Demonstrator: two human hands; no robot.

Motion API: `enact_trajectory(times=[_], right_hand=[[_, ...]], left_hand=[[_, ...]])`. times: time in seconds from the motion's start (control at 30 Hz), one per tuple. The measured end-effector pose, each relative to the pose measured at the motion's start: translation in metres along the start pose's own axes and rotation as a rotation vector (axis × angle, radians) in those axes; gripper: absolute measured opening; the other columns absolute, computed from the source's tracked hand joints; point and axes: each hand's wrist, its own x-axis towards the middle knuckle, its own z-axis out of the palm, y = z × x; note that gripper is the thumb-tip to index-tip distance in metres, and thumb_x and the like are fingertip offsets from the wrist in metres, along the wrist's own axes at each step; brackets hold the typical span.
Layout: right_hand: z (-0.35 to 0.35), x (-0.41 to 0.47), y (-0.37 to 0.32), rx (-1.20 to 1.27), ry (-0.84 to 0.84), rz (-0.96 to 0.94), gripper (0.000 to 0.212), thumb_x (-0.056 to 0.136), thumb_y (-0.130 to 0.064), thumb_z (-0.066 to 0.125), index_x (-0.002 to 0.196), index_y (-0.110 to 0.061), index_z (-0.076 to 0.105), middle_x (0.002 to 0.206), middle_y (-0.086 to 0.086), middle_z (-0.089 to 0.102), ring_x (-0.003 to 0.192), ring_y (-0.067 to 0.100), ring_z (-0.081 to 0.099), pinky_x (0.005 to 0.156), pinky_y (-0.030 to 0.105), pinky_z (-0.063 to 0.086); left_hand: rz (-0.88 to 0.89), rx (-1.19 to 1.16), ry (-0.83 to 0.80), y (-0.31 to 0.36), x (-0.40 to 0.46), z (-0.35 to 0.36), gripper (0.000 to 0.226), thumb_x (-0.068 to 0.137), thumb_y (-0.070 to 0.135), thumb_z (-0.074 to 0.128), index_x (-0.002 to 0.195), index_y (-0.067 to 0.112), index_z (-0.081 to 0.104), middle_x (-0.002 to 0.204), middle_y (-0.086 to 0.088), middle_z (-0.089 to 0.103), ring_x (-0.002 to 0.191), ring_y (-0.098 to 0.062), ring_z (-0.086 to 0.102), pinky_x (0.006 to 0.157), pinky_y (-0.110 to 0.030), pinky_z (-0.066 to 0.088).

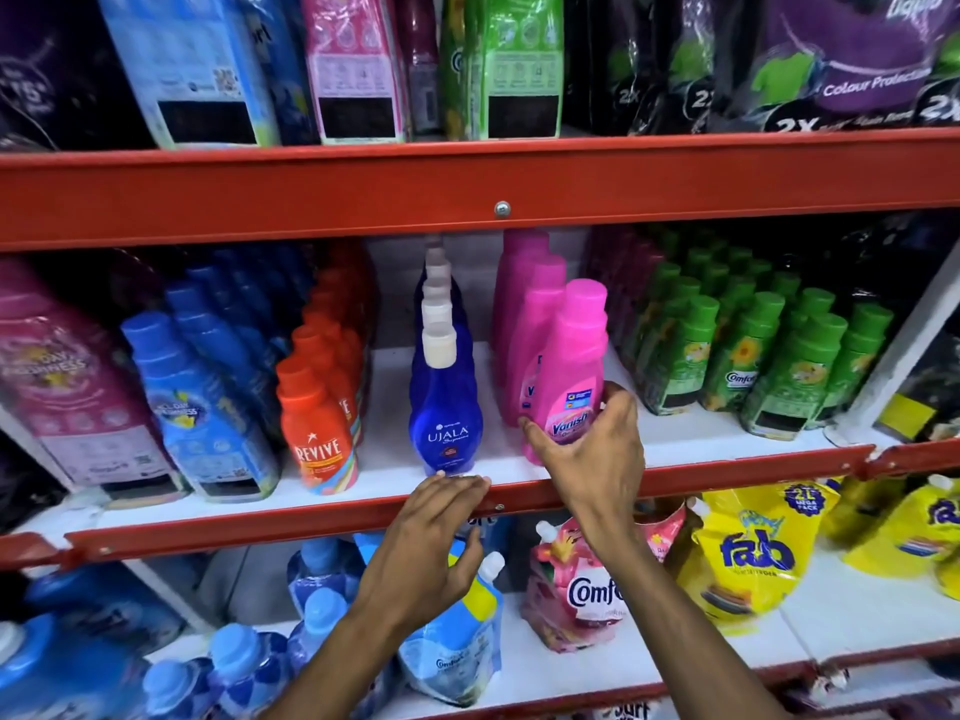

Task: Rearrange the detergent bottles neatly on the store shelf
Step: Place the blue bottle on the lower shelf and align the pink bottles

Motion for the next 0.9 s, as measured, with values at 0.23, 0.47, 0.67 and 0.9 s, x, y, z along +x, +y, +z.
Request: enact_trajectory(times=[0.23,0.47,0.67,0.9], right_hand=[[-0.003,-0.002,-0.004,-0.013,-0.043,-0.002,0.083,0.062,-0.062,0.083,0.111,-0.008,0.043,0.098,-0.001,0.041,0.097,0.031,0.059,0.071,0.030,0.038],[-0.005,-0.001,-0.006,-0.003,-0.115,-0.022,0.090,0.062,-0.064,0.082,0.118,-0.006,0.044,0.101,-0.002,0.041,0.104,0.029,0.058,0.075,0.032,0.043],[-0.014,-0.022,-0.013,0.189,0.151,-0.120,0.075,0.077,-0.046,0.082,0.131,-0.005,0.049,0.129,0.010,0.053,0.120,0.026,0.049,0.100,0.036,0.045],[0.011,-0.059,-0.035,0.367,-0.089,-0.393,0.032,0.089,-0.004,0.065,0.120,-0.010,0.065,0.115,0.001,0.066,0.104,0.007,0.061,0.095,0.017,0.049]], left_hand=[[0.002,-0.016,0.013,-0.002,-0.001,0.003,0.050,0.088,0.031,0.053,0.134,0.015,0.063,0.131,0.000,0.069,0.128,-0.009,0.048,0.124,-0.010,0.013],[0.026,-0.029,0.025,-0.004,-0.001,0.003,0.051,0.087,0.030,0.053,0.135,0.014,0.061,0.132,0.000,0.069,0.128,-0.010,0.048,0.124,-0.012,0.013],[-0.041,-0.207,0.196,-0.007,-0.007,-0.001,0.041,0.090,0.028,0.060,0.128,0.017,0.068,0.129,0.006,0.069,0.127,-0.005,0.058,0.114,-0.021,0.042],[-0.356,-0.364,0.536,-0.003,0.004,-0.021,0.031,0.086,0.022,0.066,0.116,0.023,0.068,0.112,0.012,0.067,0.108,-0.005,0.065,0.094,-0.016,0.052]])
